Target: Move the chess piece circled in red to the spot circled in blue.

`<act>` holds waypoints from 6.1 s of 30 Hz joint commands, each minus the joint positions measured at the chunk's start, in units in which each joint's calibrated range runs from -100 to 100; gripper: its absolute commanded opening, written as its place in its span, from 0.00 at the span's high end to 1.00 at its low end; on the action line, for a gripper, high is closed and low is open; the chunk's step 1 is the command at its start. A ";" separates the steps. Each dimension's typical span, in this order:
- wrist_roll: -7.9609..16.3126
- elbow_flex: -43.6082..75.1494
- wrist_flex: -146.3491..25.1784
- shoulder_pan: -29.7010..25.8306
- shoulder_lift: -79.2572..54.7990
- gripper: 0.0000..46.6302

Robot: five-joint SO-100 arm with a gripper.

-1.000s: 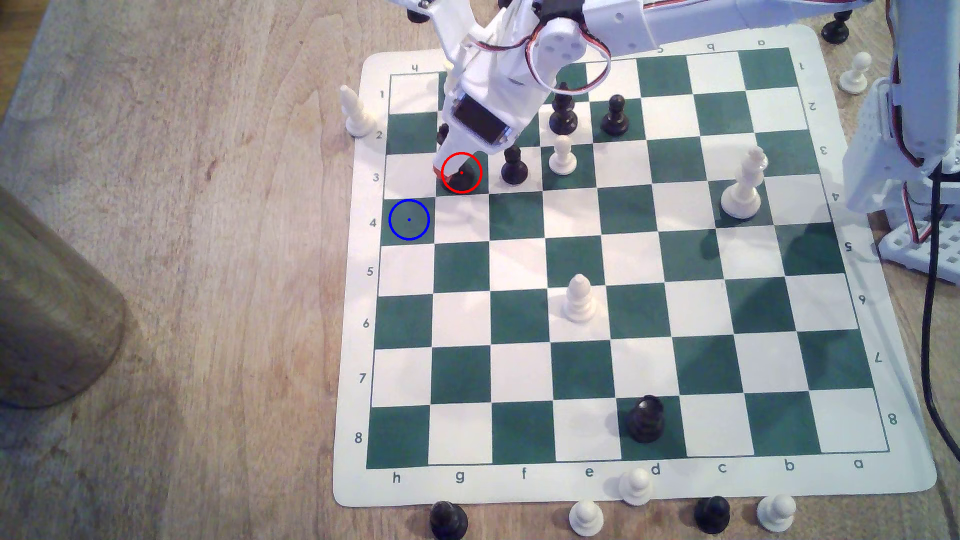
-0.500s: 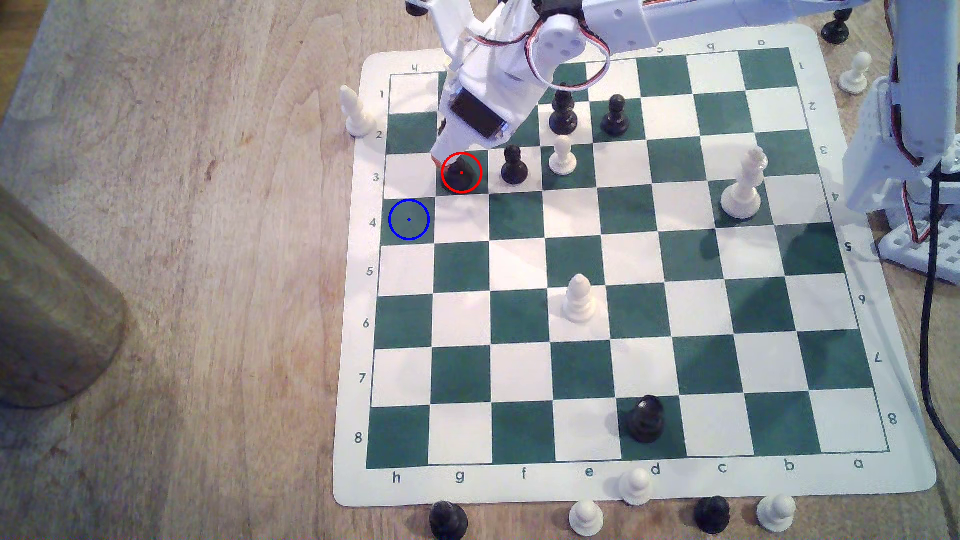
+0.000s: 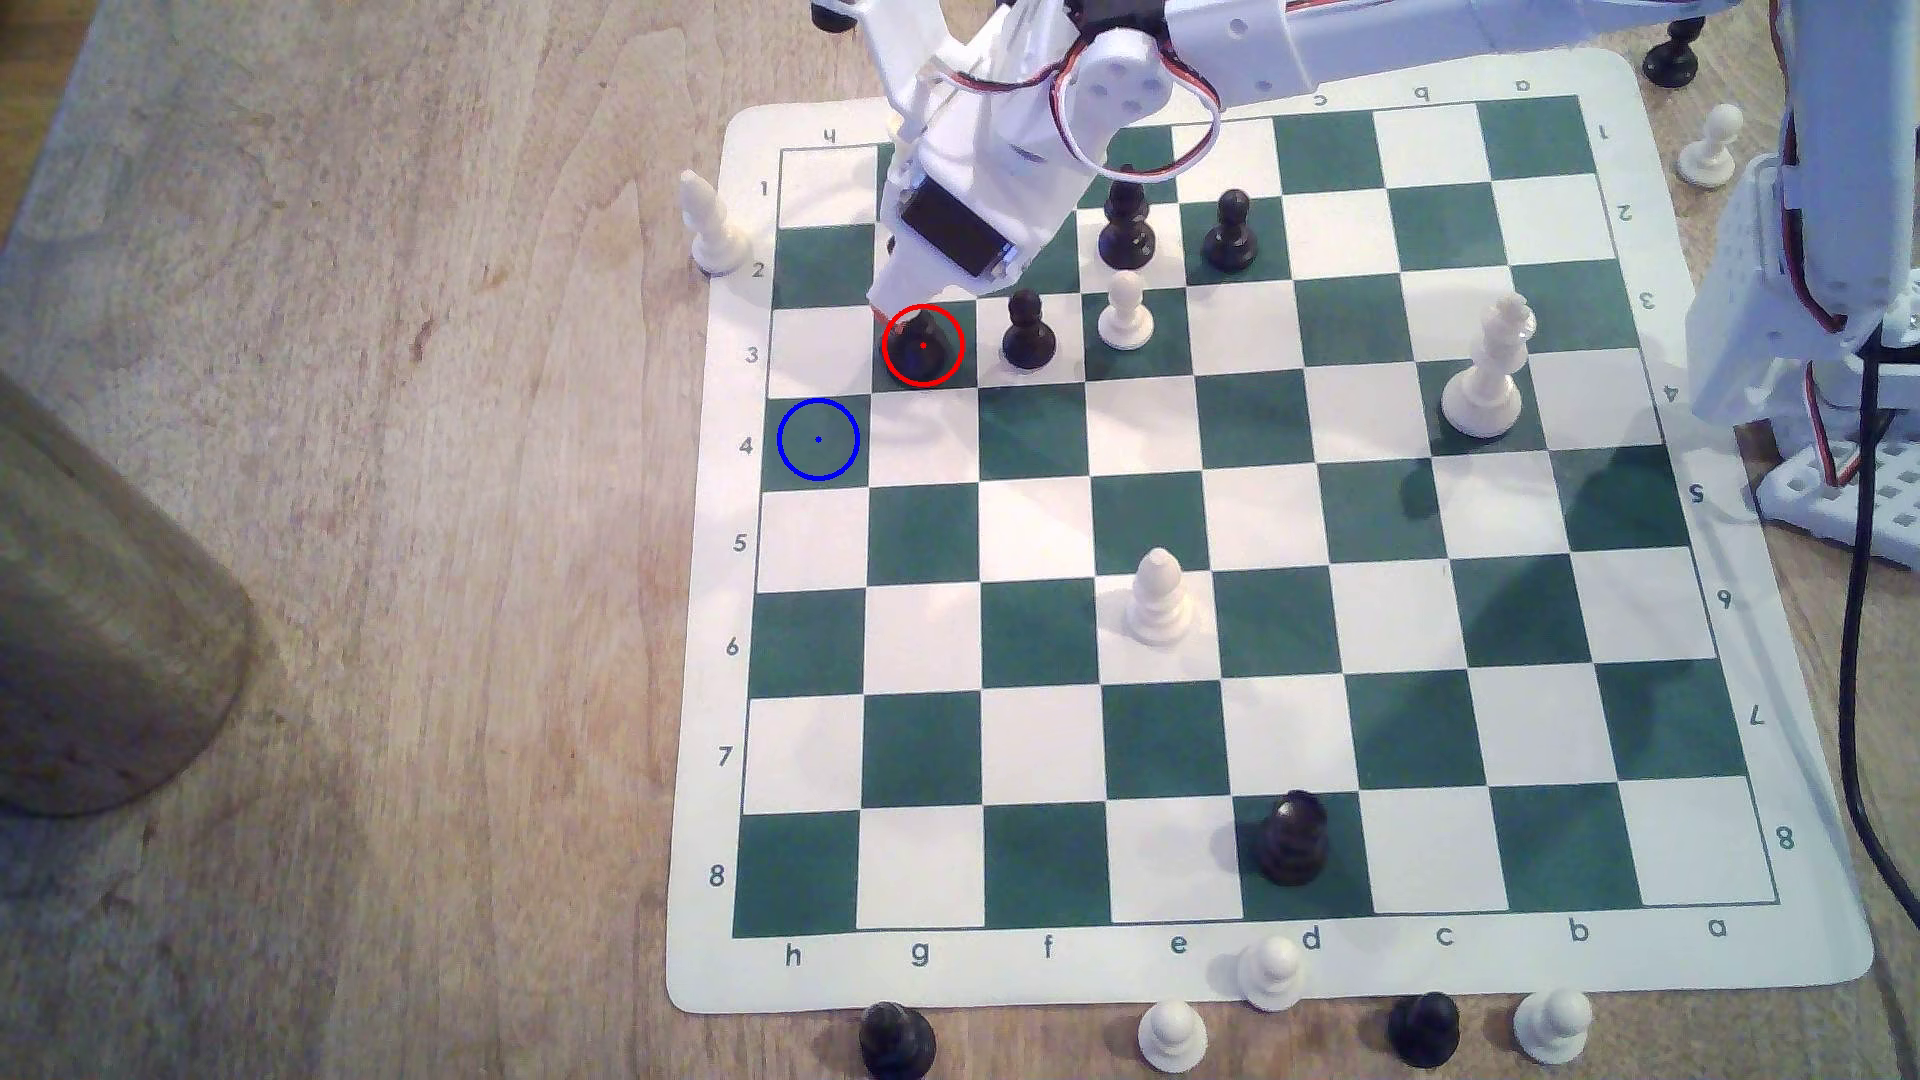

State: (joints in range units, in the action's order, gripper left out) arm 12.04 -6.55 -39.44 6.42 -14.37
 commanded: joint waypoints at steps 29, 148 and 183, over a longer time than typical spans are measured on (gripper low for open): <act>-0.93 27.59 -7.49 -8.02 -4.22 0.95; -10.31 32.75 -11.42 -6.46 -12.54 0.85; -5.52 1.11 -17.72 -9.74 20.65 0.74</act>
State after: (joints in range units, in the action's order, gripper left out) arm 6.32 8.18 -58.25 -2.80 -15.37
